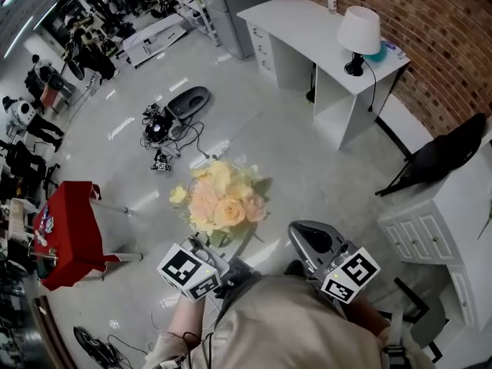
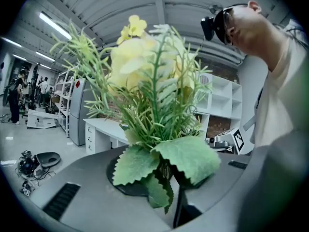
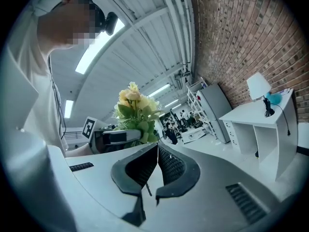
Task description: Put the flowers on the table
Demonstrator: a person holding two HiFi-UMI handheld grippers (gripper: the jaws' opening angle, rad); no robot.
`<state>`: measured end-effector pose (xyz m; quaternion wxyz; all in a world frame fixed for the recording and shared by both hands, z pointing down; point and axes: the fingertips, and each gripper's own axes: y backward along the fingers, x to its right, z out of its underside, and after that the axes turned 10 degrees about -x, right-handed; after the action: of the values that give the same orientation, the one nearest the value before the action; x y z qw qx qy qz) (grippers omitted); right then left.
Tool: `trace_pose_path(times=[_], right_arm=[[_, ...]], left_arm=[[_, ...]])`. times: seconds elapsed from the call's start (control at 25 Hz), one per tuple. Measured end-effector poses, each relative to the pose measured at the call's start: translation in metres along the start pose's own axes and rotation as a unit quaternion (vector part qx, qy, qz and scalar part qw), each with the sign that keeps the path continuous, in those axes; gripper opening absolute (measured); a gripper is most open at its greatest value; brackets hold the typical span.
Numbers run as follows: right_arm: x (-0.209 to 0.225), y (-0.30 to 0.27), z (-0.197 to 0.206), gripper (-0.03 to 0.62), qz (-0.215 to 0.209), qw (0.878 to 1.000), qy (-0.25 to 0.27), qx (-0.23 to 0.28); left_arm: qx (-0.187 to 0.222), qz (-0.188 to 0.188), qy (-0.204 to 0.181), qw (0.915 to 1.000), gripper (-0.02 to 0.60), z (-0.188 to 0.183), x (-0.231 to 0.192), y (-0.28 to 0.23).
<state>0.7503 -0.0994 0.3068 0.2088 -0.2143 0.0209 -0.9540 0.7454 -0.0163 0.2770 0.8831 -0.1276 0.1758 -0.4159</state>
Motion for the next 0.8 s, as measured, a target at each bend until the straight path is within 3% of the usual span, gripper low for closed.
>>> trace_pose_path(times=[0.28, 0.8], right_arm=[[-0.001, -0.014, -0.004, 0.02, -0.017, 1.0, 0.015, -0.001], [0.068, -0.031, -0.015, 0.021, 0.081, 0.997, -0.017, -0.004]], left_arm=[[0.0, -0.027, 0.009, 0.9996, 0.114, 0.002, -0.02, 0.004], [0.011, 0.03, -0.006, 0.9995, 0.114, -0.019, -0.07, -0.045]])
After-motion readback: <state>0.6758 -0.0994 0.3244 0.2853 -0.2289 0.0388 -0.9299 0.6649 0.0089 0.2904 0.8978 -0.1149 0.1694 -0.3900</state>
